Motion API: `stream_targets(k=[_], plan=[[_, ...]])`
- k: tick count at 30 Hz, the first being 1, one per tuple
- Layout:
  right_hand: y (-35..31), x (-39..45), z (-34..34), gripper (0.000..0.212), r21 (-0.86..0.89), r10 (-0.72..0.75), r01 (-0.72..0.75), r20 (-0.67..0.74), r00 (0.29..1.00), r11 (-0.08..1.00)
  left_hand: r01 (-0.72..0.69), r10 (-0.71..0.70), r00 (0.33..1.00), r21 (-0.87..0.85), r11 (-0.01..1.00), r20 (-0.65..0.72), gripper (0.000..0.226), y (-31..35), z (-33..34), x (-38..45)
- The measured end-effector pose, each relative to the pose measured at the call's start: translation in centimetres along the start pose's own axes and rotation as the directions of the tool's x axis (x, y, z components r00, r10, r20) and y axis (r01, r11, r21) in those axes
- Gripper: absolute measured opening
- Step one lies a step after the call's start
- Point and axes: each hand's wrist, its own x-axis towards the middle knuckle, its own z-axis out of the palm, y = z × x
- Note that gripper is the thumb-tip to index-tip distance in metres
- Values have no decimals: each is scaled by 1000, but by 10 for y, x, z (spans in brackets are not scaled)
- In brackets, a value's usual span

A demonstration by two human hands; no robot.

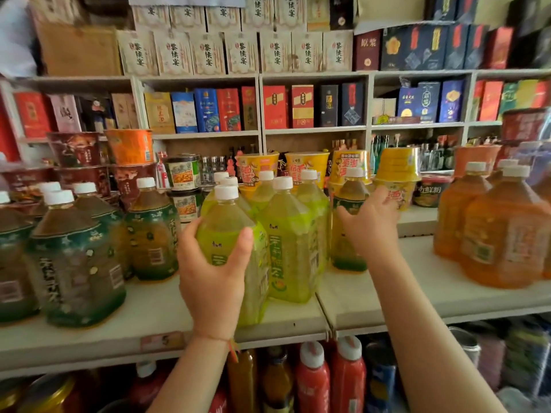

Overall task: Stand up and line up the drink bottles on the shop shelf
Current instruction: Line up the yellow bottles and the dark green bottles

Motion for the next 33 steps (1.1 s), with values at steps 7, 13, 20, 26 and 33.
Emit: stream_targets(k=[7,13,20,26,33], plan=[[-1,21,25,102,-152,63,-64,-10,998,986,-121,117,992,135,983,36,87,7,9,-11],[11,18,19,90,-81,7,-9,-26,1000,997,-82,75,994,82,993,77,91,1,2,-9],[12,1,-3,83,100,17,-8,-87,996,995,-52,47,997,69,996,69,91,1,4,-8],[-19,-35,-53,72,346,-137,165,-103,985,924,-60,53,994,62,996,98,83,1,15,-9],[-71,-90,-91,47,659,-331,256,-12,944,707,139,-15,857,-204,969,515,43,-6,16,0]])
